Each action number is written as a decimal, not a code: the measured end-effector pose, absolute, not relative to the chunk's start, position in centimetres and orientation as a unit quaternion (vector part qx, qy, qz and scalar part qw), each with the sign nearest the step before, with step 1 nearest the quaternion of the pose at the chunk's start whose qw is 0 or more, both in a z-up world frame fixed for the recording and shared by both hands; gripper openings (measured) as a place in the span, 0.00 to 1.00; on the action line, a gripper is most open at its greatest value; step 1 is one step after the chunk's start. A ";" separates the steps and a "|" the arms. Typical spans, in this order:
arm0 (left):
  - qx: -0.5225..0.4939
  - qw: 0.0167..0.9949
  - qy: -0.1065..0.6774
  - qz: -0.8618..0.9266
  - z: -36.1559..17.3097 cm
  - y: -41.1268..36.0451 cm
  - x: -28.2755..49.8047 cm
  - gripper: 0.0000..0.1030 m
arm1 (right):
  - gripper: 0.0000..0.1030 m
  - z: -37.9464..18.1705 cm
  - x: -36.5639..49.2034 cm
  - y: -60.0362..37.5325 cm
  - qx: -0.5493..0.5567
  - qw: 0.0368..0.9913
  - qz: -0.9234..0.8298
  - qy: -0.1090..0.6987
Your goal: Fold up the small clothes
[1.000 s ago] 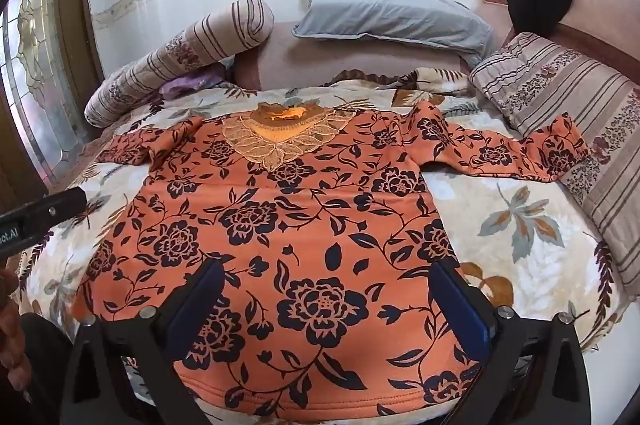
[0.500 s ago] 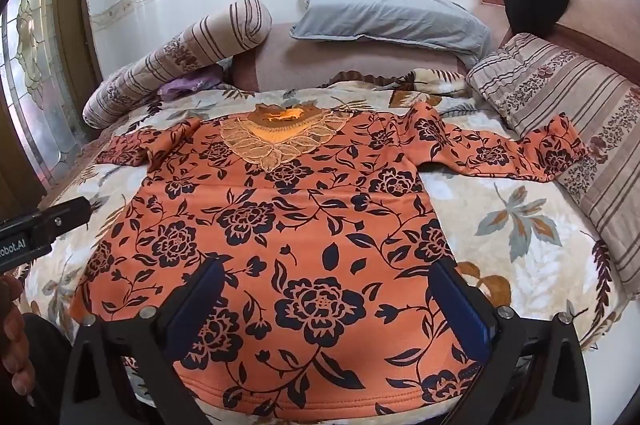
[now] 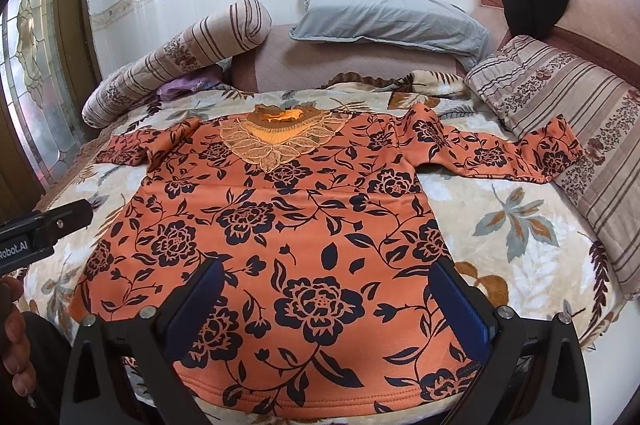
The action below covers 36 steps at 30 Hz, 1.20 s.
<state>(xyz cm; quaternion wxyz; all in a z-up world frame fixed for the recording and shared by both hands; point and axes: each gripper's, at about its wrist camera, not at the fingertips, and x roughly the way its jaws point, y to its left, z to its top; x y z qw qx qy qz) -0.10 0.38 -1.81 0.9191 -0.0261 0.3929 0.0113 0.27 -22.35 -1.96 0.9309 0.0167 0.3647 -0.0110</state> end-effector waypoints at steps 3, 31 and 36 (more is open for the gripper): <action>-0.026 0.919 0.392 0.012 -1.8 0.5 -0.2 1.00 | 1.00 -1.9 0.2 -22.3 0.016 0.931 -0.011 0.364; -0.021 0.918 0.395 0.011 -2.1 0.3 0.3 1.00 | 1.00 -1.9 0.7 -22.2 0.016 0.930 -0.011 0.366; -0.030 0.916 0.399 0.009 -2.5 0.6 0.4 1.00 | 1.00 -2.3 1.0 -22.4 0.020 0.927 -0.015 0.375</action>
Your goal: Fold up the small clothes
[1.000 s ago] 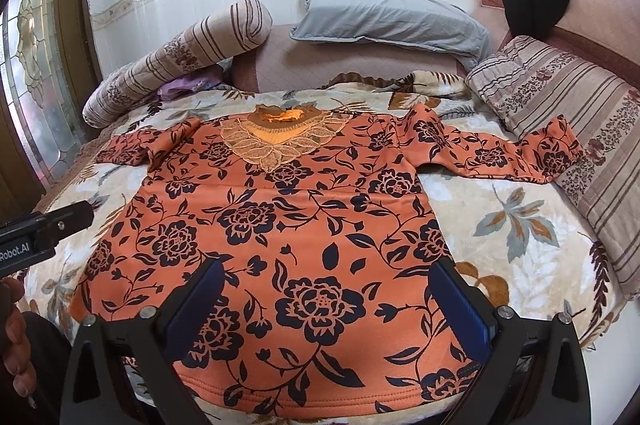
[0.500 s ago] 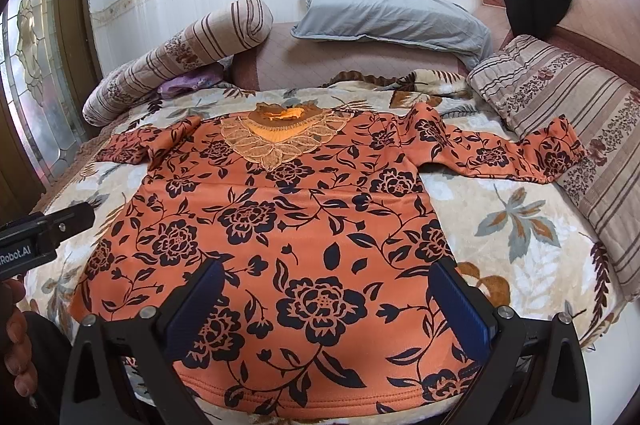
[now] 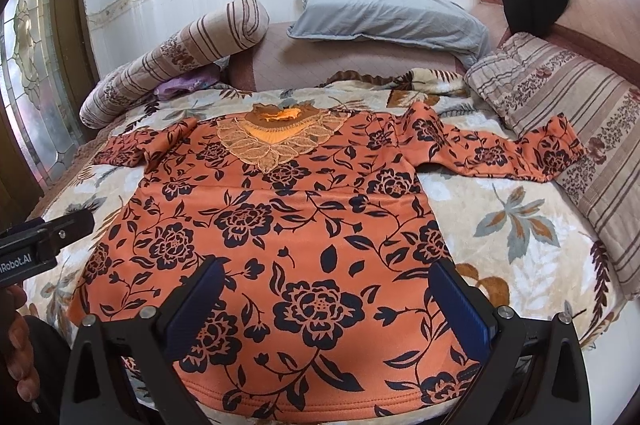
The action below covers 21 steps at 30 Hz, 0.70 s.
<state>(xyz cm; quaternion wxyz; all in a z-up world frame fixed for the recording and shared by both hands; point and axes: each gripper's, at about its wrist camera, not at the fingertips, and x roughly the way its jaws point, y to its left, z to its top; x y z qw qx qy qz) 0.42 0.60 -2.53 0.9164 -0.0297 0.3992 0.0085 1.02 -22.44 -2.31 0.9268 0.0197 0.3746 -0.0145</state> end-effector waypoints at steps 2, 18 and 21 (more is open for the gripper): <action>-0.034 0.916 0.401 0.010 -2.7 0.8 0.5 1.00 | 1.00 -2.3 0.9 -22.5 0.018 0.927 -0.015 0.374; -0.029 0.900 0.433 0.039 -6.3 2.8 3.6 1.00 | 1.00 -0.7 5.5 -36.4 0.195 0.918 -0.034 0.344; -0.025 0.895 0.441 0.056 -7.5 4.0 4.9 1.00 | 1.00 -2.1 7.8 -43.4 0.261 0.901 -0.070 0.338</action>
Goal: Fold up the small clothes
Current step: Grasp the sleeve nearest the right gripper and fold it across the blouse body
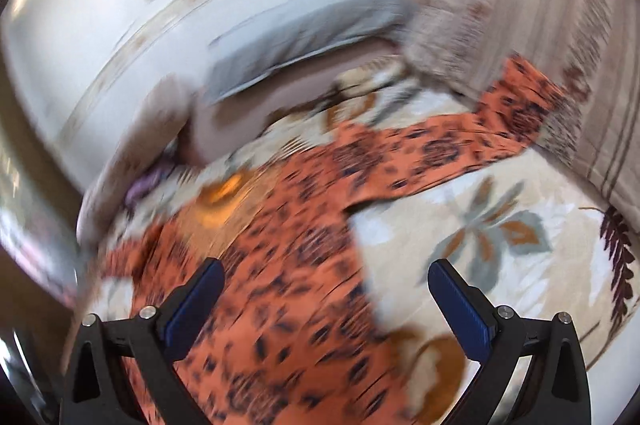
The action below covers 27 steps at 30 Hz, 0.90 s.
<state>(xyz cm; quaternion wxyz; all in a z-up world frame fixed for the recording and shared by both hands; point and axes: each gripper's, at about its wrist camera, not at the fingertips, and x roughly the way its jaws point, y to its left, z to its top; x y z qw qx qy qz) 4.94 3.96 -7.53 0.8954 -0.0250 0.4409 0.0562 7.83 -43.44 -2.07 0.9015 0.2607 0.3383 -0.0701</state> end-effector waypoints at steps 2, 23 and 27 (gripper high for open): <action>-0.023 0.893 0.445 0.069 -8.3 4.8 5.9 1.00 | 1.00 -3.4 9.0 -47.9 0.295 0.889 -0.104 0.335; -0.062 0.889 0.431 0.141 -11.3 13.9 14.5 1.00 | 0.09 -5.5 22.6 -66.3 0.180 0.815 -0.401 0.377; -0.087 0.889 0.421 0.155 -11.7 16.2 14.4 1.00 | 0.08 -2.3 24.0 -63.9 0.150 0.842 -0.362 0.370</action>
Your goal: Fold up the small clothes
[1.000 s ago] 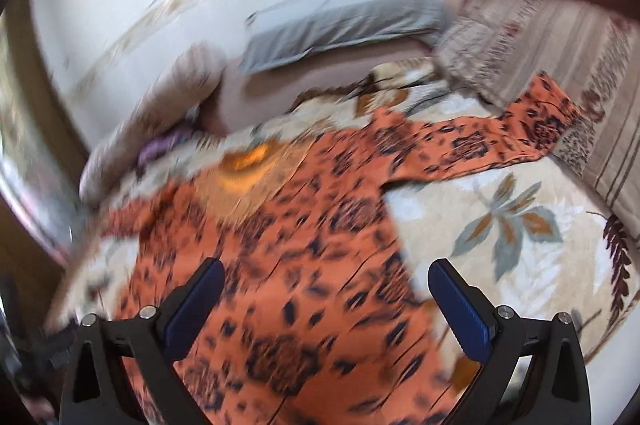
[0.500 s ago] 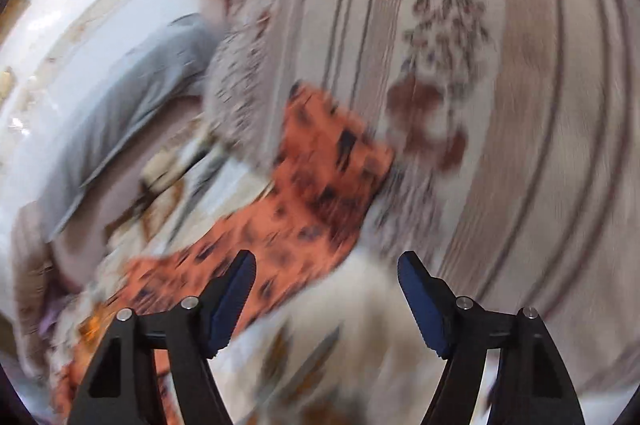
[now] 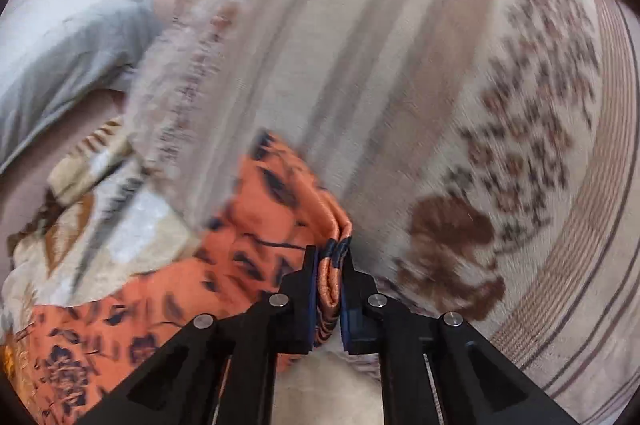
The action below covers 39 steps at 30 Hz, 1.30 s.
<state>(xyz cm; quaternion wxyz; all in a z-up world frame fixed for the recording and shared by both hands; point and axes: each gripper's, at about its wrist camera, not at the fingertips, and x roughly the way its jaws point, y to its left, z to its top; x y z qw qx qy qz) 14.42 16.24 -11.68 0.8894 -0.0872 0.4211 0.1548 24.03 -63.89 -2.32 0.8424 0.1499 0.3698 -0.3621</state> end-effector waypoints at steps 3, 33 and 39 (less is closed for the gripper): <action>-0.106 0.891 0.413 0.156 -11.7 17.2 14.3 1.00 | 0.08 2.3 25.3 -59.1 0.133 0.882 -0.297 0.341; -0.135 0.852 0.463 0.202 -15.2 21.6 13.0 1.00 | 0.87 -7.9 29.6 -17.8 0.174 0.863 0.161 0.446; -0.117 0.855 0.466 0.196 -15.4 21.4 12.8 1.00 | 0.87 -7.1 25.2 -26.4 0.230 0.870 0.117 0.420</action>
